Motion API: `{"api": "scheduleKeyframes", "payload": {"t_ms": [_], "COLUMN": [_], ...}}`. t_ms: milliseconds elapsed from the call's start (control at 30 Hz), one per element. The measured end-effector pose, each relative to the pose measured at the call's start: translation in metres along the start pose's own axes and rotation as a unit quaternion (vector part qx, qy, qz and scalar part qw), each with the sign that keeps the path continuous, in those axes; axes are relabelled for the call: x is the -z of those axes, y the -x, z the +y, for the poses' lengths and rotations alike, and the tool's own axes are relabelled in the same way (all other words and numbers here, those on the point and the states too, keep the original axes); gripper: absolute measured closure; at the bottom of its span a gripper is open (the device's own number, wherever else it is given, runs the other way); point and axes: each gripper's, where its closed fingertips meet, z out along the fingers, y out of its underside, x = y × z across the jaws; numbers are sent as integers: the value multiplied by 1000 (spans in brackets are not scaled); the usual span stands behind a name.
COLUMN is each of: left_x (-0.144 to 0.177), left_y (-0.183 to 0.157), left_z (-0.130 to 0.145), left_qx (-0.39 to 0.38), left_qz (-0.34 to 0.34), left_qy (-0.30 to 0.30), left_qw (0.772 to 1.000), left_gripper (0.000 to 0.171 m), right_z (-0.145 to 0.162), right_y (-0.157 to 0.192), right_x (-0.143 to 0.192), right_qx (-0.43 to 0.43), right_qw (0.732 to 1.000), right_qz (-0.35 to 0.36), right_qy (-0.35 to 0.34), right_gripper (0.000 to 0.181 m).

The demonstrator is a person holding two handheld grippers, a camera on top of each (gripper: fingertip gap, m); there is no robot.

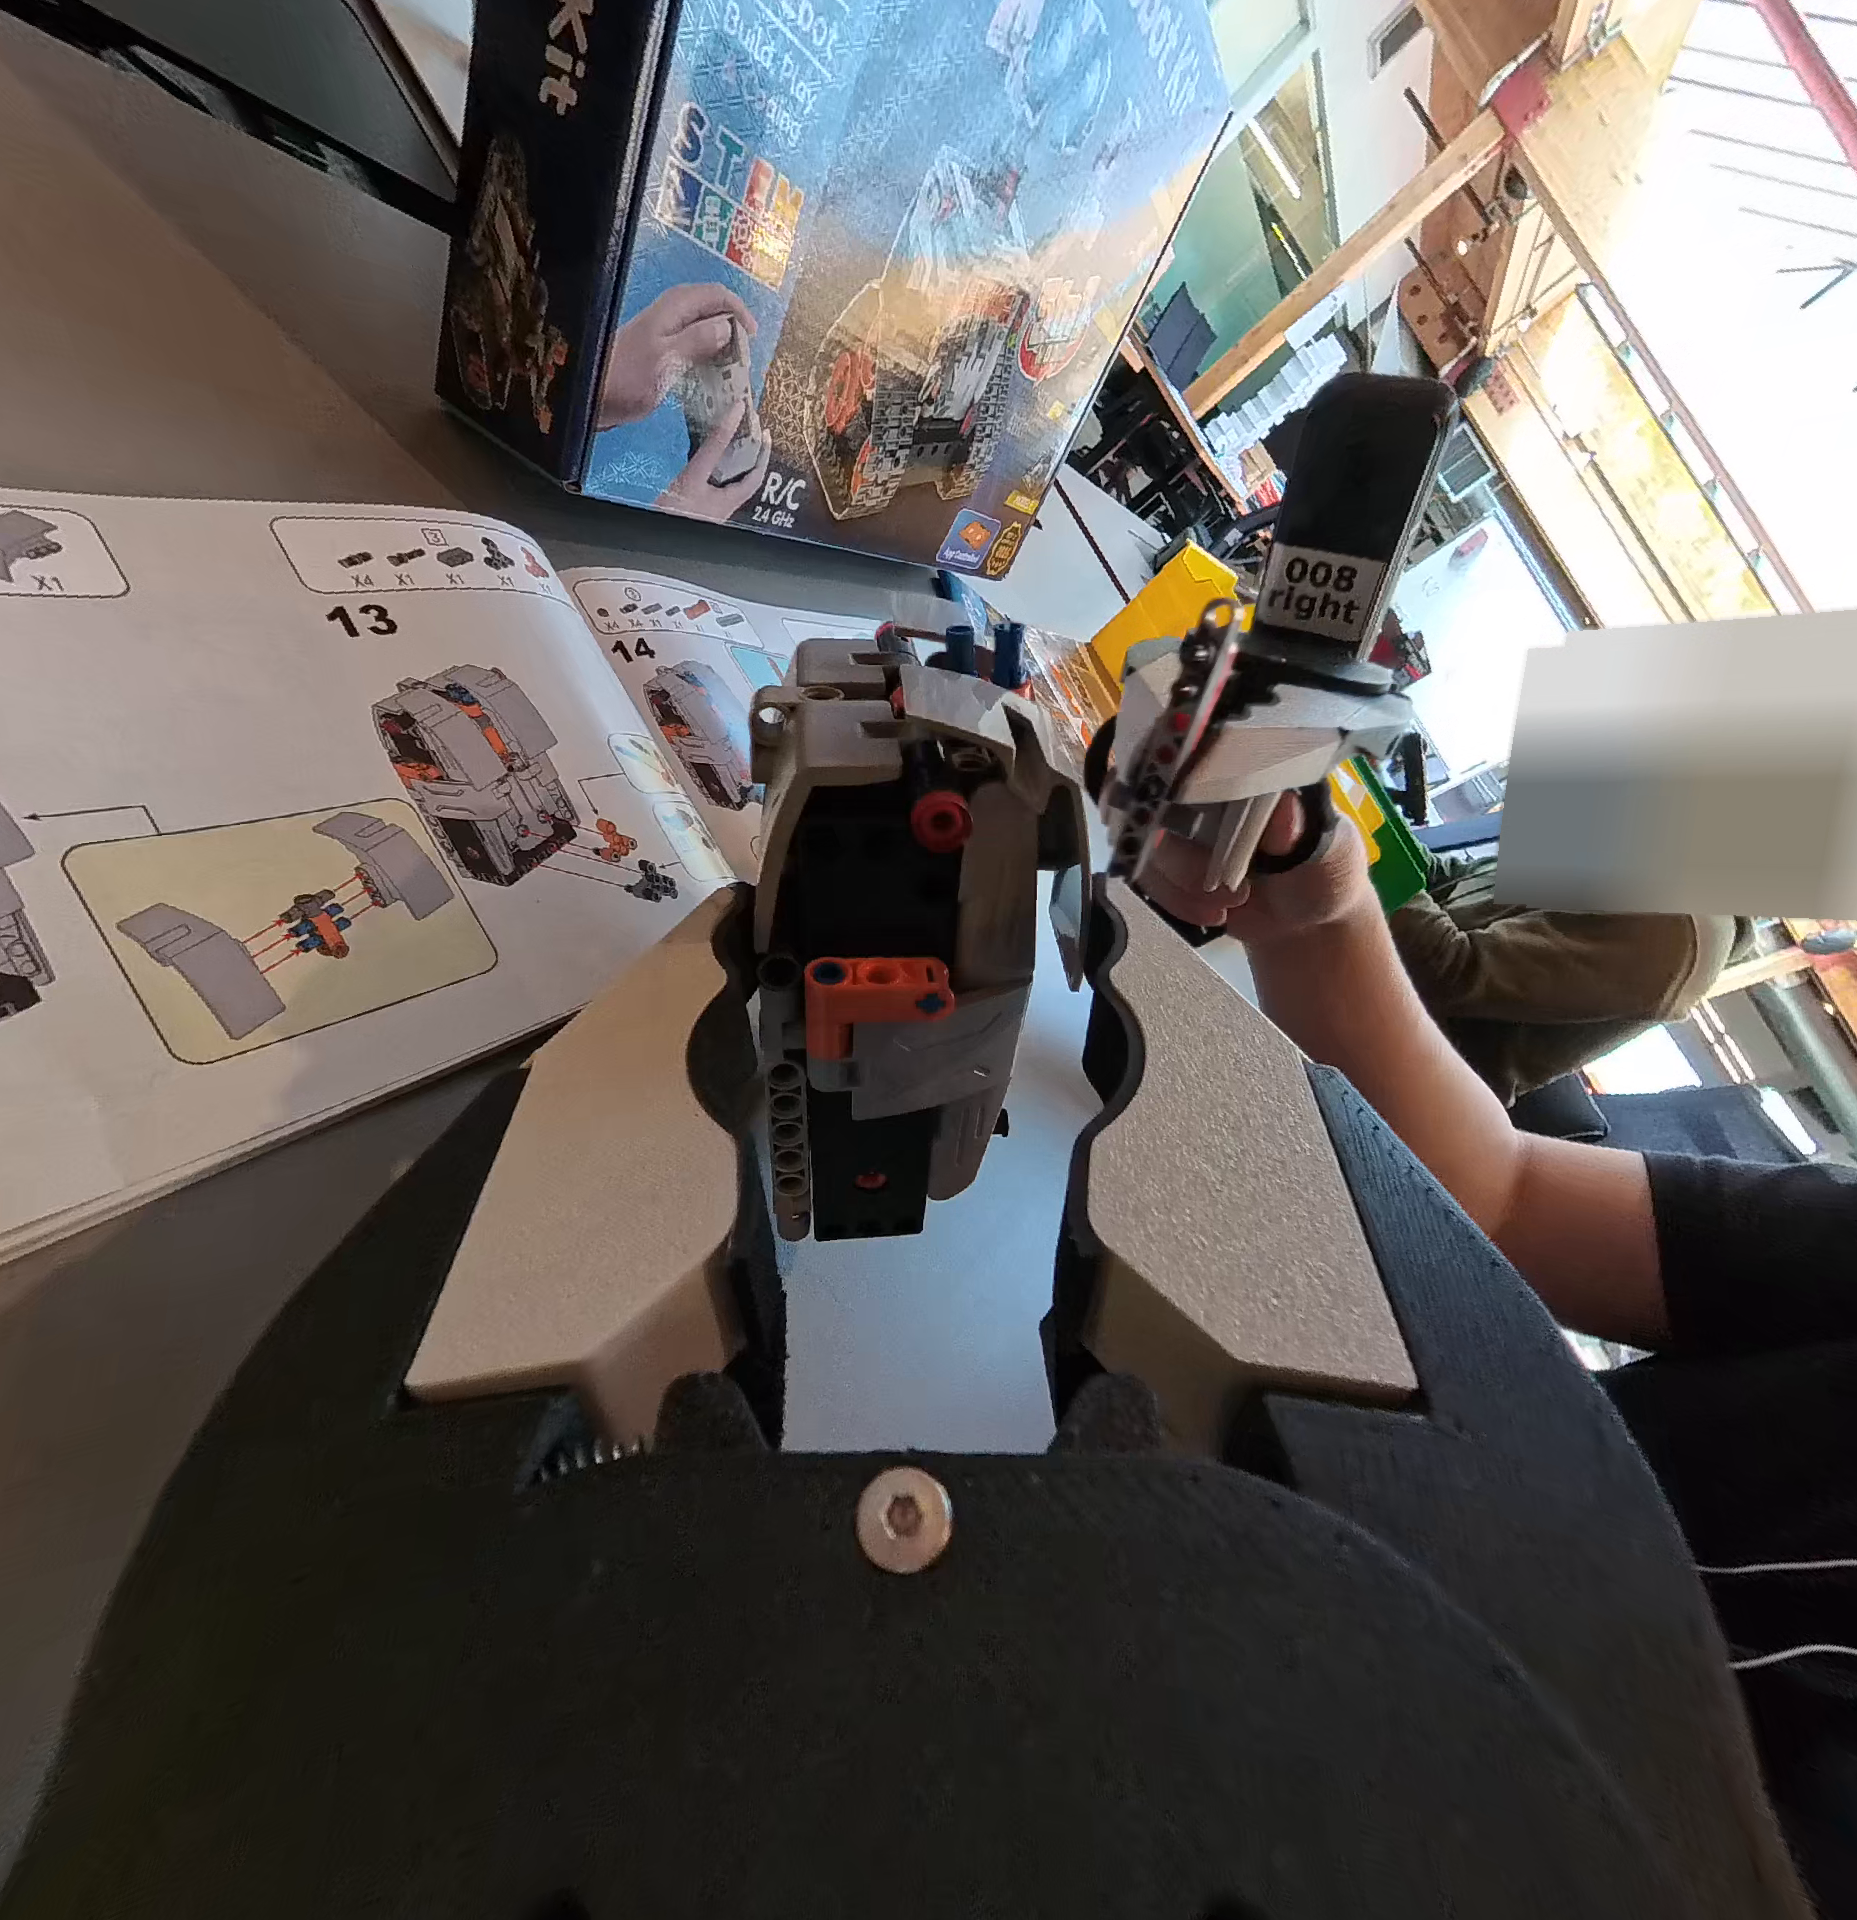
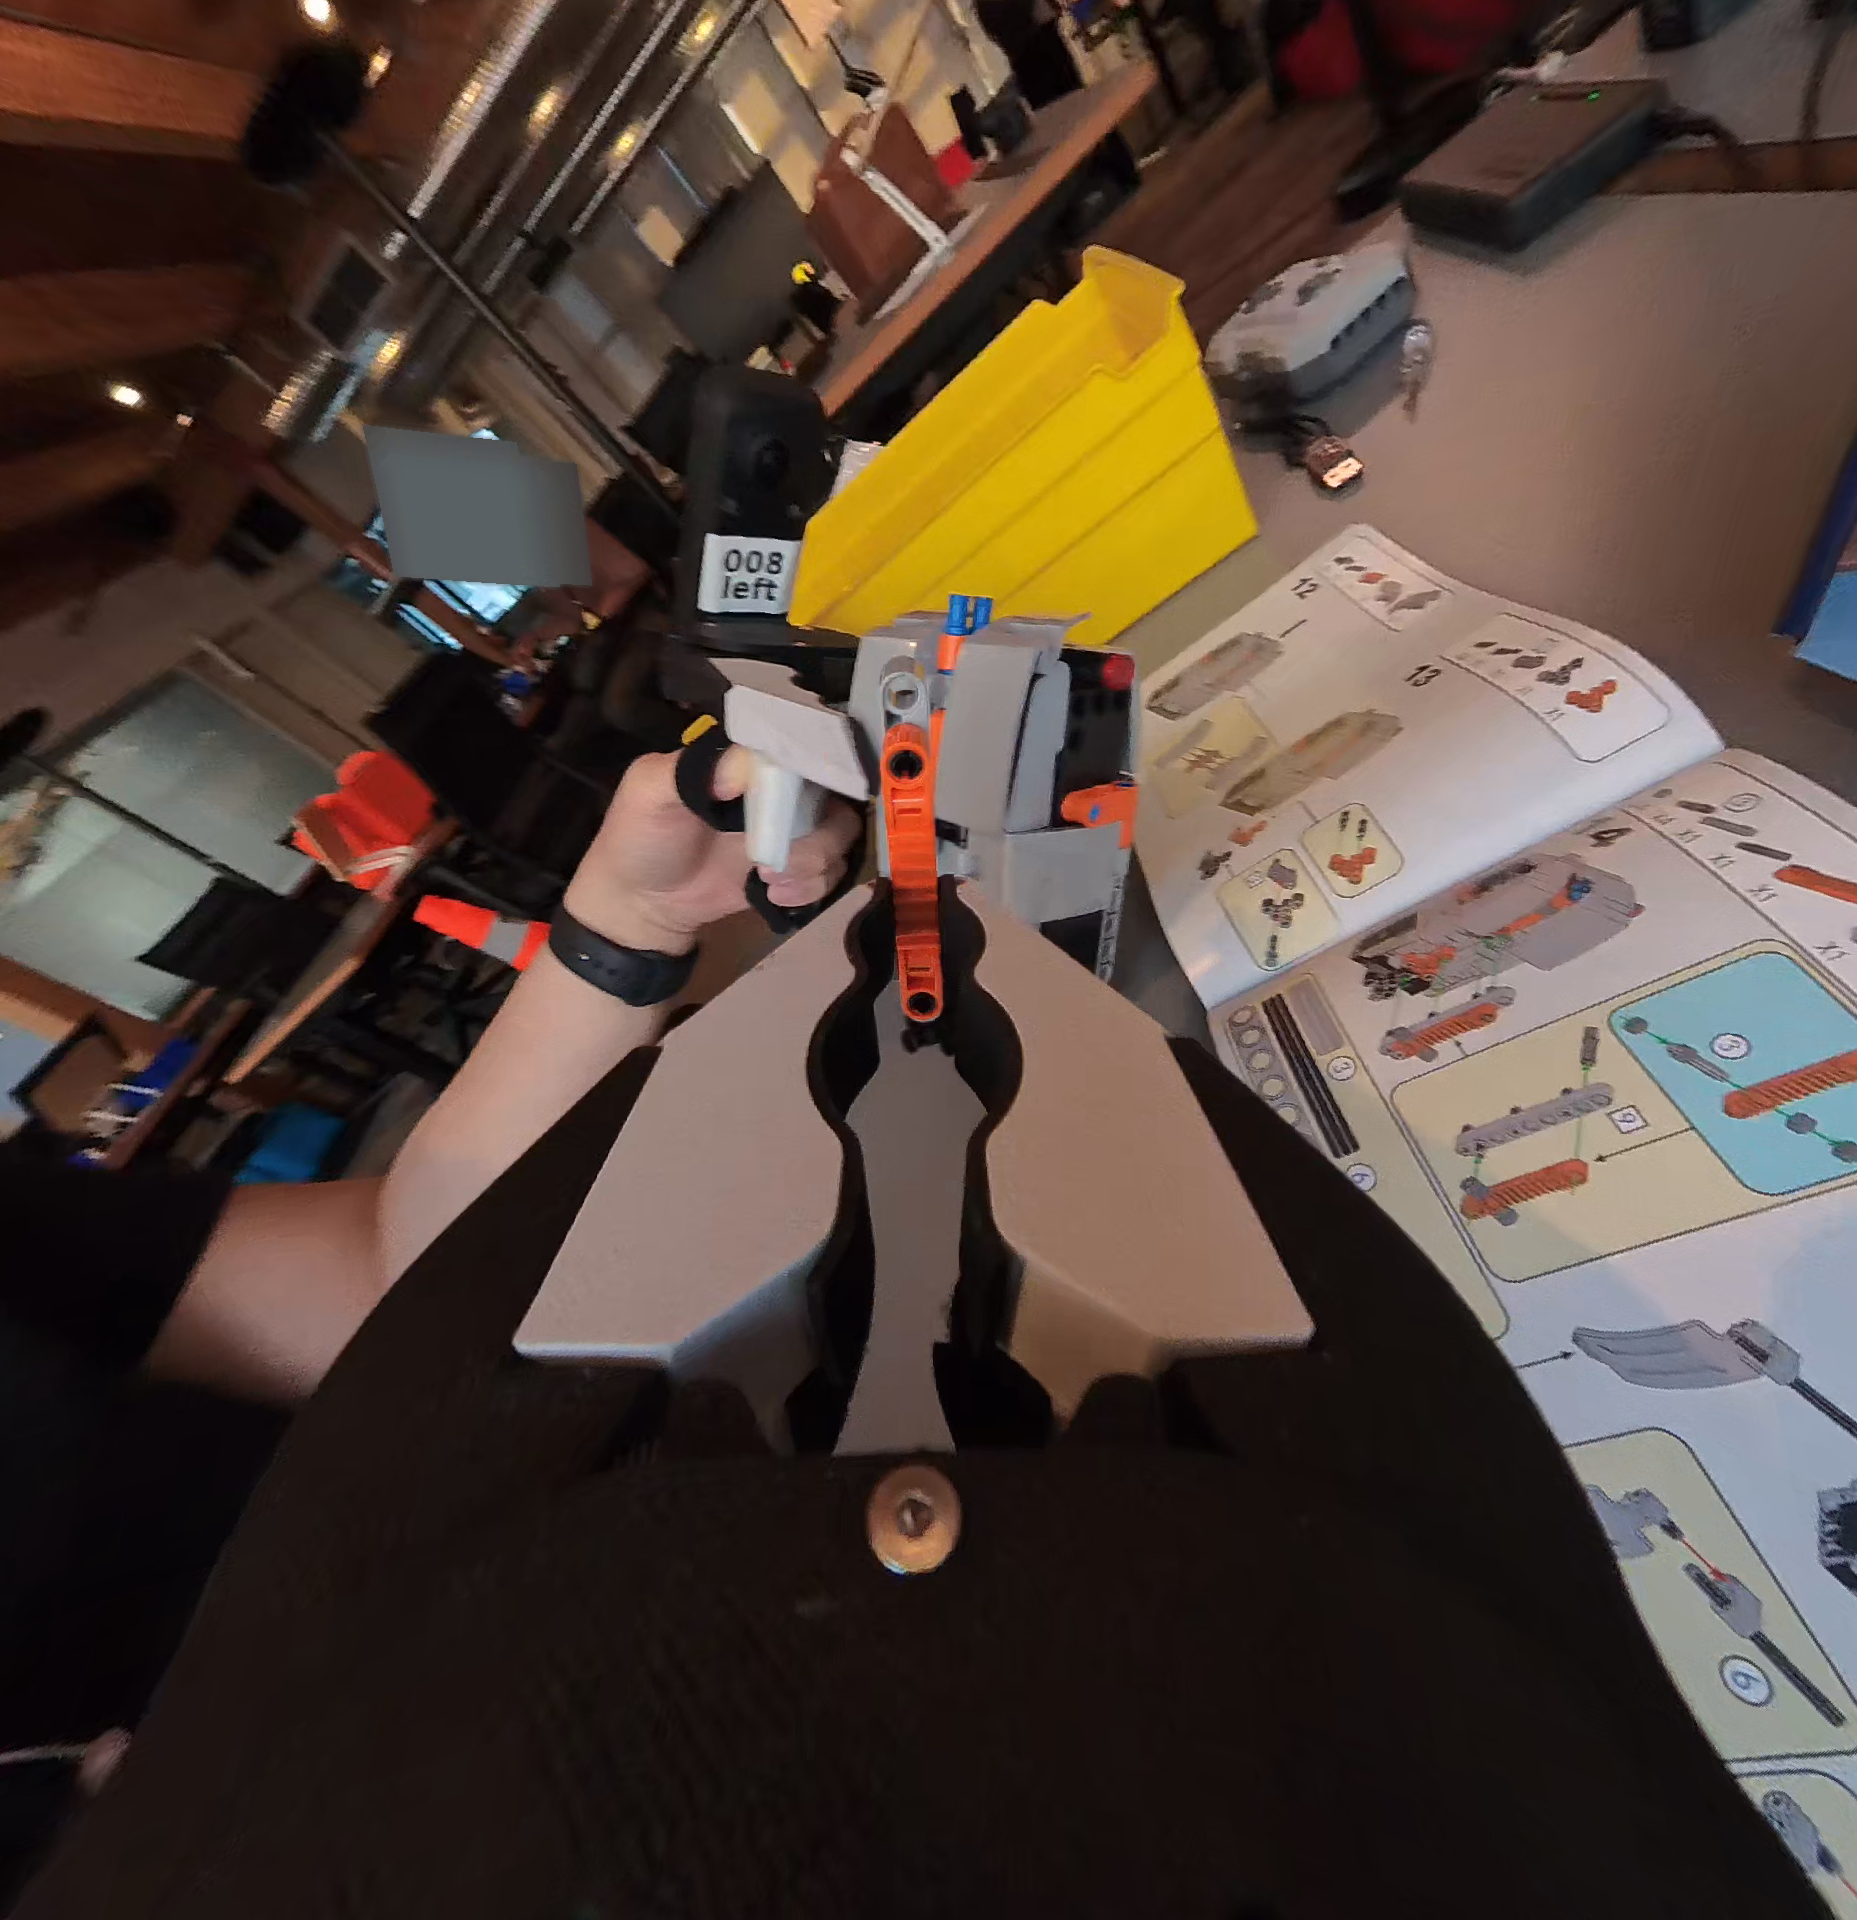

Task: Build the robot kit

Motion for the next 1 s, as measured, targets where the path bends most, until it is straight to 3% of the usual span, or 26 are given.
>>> {"api": "scheduleKeyframes", "payload": {"t_ms": [300,467,1000], "left_x": [-3,-4,-5], "left_y": [-6,-7,-9], "left_z": [3,3,3], "left_qx": [-27,-38,-48], "left_qz": [4,4,6], "left_qy": [13,15,14], "left_qw": [1000,999,999], "left_gripper": [110,110,109], "right_z": [-8,-3,1], "right_y": [-13,-25,-15], "right_x": [-4,-5,-20], "right_qx": [69,93,198], "right_qw": [994,986,961], "right_qz": [87,137,192], "right_qy": [-24,-5,25], "right_gripper": [175,175,175]}}
